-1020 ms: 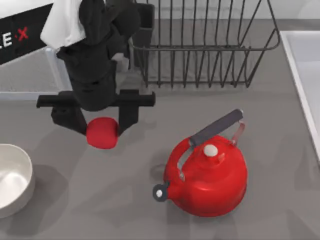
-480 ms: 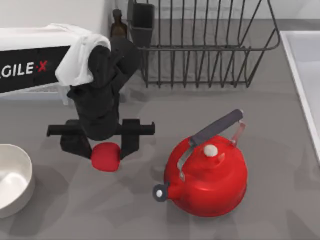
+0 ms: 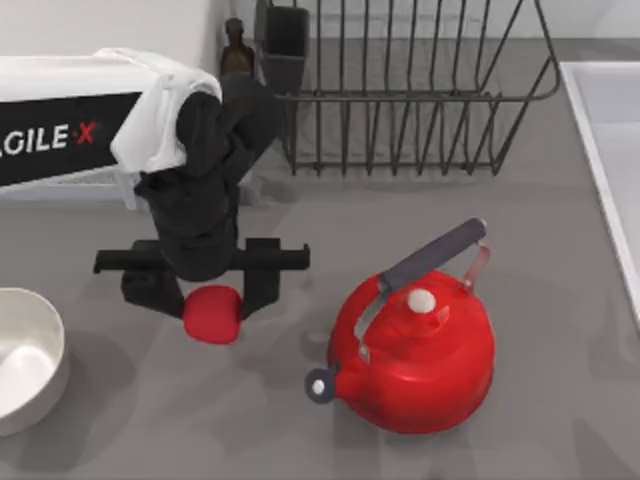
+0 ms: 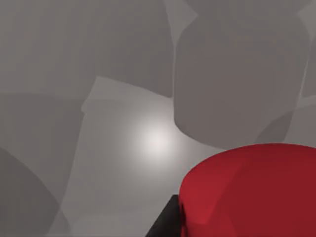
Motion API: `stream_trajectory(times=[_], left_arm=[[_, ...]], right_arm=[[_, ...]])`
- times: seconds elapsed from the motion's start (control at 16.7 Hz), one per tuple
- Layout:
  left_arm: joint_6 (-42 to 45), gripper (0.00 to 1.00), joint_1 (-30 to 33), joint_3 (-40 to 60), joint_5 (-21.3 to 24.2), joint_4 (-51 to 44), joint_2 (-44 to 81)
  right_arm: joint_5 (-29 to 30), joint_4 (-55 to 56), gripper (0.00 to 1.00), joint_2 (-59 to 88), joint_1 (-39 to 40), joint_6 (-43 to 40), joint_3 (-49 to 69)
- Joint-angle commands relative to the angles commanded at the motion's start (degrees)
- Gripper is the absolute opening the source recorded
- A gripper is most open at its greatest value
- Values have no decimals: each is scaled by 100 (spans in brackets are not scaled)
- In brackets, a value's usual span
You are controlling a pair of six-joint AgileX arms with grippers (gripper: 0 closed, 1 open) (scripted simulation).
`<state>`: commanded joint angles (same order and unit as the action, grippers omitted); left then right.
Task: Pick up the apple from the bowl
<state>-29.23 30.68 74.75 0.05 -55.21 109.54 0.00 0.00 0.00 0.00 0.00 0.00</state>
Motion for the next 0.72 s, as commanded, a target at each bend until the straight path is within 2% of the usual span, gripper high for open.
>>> stream_trajectory(times=[0.36,0.72], left_arm=[[0,98,0,0,0,0,0],[0,100,0,0,0,0,0]], right_arm=[[0,0,100,0,0,0,0],[0,0,100,0,0,0,0]])
